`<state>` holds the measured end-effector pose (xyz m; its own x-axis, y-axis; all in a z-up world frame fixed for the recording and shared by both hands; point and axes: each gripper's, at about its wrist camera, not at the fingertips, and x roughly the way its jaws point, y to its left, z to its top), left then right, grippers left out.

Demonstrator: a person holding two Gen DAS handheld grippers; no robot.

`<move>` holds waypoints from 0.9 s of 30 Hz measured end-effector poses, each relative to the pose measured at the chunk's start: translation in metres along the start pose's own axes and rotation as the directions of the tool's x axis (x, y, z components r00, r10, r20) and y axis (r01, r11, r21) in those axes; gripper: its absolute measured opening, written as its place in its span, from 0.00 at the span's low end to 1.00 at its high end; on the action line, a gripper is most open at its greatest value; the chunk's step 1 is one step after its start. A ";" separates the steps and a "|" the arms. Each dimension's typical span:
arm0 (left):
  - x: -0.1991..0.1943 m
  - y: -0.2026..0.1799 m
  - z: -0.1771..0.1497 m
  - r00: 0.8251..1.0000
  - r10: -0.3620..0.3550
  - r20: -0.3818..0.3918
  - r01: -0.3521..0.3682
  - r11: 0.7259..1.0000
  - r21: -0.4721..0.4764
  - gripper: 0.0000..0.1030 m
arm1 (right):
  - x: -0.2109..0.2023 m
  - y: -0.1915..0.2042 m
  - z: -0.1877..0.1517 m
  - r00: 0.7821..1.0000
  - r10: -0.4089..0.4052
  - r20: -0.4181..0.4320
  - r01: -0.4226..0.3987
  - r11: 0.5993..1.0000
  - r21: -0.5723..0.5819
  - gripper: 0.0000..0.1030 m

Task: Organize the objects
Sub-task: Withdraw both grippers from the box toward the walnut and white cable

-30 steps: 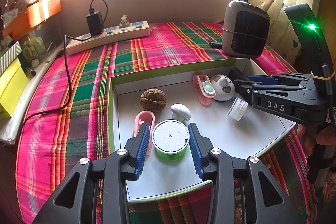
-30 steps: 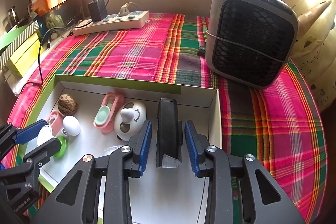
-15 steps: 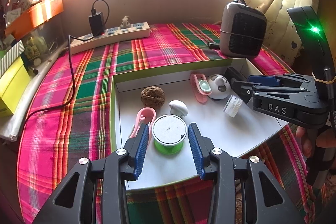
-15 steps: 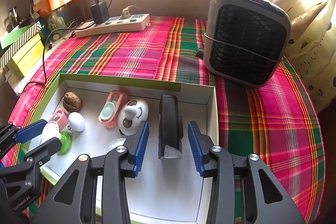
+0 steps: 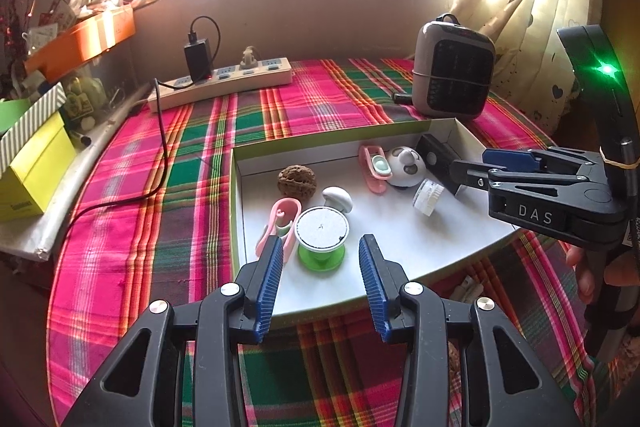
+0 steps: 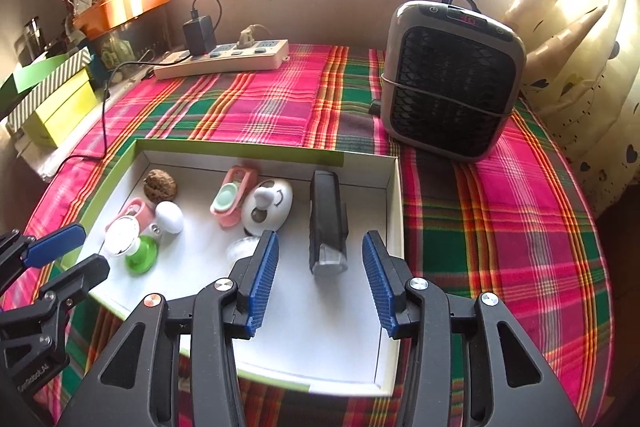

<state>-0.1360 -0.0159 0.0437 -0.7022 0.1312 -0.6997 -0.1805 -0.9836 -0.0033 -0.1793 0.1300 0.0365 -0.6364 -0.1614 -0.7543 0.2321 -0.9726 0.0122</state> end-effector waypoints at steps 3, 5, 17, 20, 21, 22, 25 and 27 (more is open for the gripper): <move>-0.007 -0.002 -0.003 1.000 -0.001 0.008 0.001 1.000 0.001 0.37 | -0.007 0.000 -0.004 1.000 0.005 0.009 -0.005 1.000 0.004 0.44; -0.011 -0.003 -0.005 1.000 -0.006 0.011 0.006 1.000 -0.001 0.37 | -0.012 0.001 -0.008 1.000 0.010 0.015 -0.011 1.000 0.003 0.44; -0.030 -0.010 -0.024 0.999 -0.052 0.006 0.052 0.999 -0.011 0.37 | -0.037 0.000 -0.035 0.998 0.041 0.044 -0.042 0.999 0.023 0.44; -0.032 -0.014 -0.030 0.998 -0.071 -0.002 0.071 0.997 -0.010 0.37 | -0.042 -0.001 -0.041 0.998 0.041 0.049 -0.042 0.999 0.026 0.44; -0.032 -0.015 -0.032 0.997 -0.080 -0.006 0.080 0.997 -0.010 0.37 | -0.044 -0.001 -0.043 0.998 0.041 0.051 -0.042 0.999 0.025 0.44; -0.033 -0.017 -0.034 0.996 -0.087 -0.009 0.087 0.996 -0.010 0.37 | -0.045 -0.001 -0.044 0.998 0.041 0.053 -0.042 0.999 0.025 0.44; -0.033 -0.023 -0.039 0.994 -0.111 -0.022 0.111 0.994 0.002 0.37 | -0.050 -0.002 -0.051 0.997 0.044 0.060 -0.046 0.999 0.029 0.44; -0.032 -0.026 -0.042 0.992 -0.121 -0.032 0.122 0.993 0.008 0.39 | -0.053 -0.002 -0.054 0.997 0.041 0.065 -0.043 0.999 0.029 0.44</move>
<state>-0.0793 0.0005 0.0363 -0.6528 0.2454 -0.7167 -0.2697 -0.9594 -0.0829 -0.1065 0.1499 0.0408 -0.6729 -0.2119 -0.7087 0.2381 -0.9692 0.0638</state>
